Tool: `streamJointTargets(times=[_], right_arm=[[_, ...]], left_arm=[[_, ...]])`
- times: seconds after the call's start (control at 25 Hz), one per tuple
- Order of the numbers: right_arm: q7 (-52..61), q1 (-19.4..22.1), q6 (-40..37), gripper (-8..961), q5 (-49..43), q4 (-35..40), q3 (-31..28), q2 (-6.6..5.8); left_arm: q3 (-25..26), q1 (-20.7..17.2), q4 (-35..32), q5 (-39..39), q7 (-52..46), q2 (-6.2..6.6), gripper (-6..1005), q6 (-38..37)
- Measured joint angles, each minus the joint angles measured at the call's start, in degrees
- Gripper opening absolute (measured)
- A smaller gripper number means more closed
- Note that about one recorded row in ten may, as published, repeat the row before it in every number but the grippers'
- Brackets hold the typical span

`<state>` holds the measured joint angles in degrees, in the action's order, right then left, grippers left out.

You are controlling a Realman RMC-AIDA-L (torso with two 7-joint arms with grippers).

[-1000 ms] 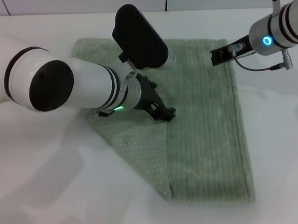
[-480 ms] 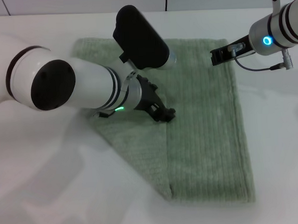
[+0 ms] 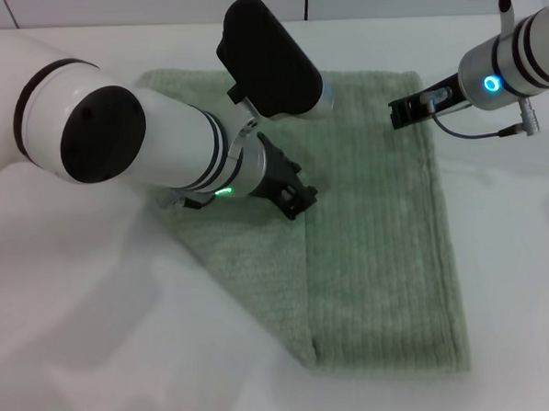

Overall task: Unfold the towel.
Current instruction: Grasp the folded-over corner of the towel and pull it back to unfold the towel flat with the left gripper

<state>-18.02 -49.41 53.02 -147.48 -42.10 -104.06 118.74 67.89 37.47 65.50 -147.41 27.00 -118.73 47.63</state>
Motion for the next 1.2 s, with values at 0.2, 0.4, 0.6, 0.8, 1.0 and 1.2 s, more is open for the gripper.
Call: streamJointTargets(times=[0.2,0.4,0.6,0.8,1.0,1.2], right_arm=[[0.0,0.0,-0.1,-1,0.0,0.1,0.0,0.00],[0.0,0.1,-0.1,0,0.2,0.1,0.1,0.00],[0.0,0.2,-0.1,0,0.5,0.2,0.5,0.00],[0.0,0.2,0.0,0,0.6,0.2,0.5,0.00],[0.0,0.3,0.0,0,0.6,0.3,0.5,0.00],[0.0,0.3,-0.1,0,0.6,0.4,0.5,0.00]], left_arm=[[0.4,-0.2,1.3,0.0,-0.3,0.01,361,0.8],[0.4,0.1,1.5,-0.9,-1.4,0.14,111,1.8],[-0.5,0.5,2.0,-1.5,-1.4,0.06,25,2.6],[-0.9,-0.5,3.8,-1.7,-1.5,-0.08,92,2.0],[-0.9,-1.6,6.3,-1.8,-1.3,-0.02,174,1.2],[-1.1,-0.9,4.5,-1.8,-0.9,-0.10,312,0.6]])
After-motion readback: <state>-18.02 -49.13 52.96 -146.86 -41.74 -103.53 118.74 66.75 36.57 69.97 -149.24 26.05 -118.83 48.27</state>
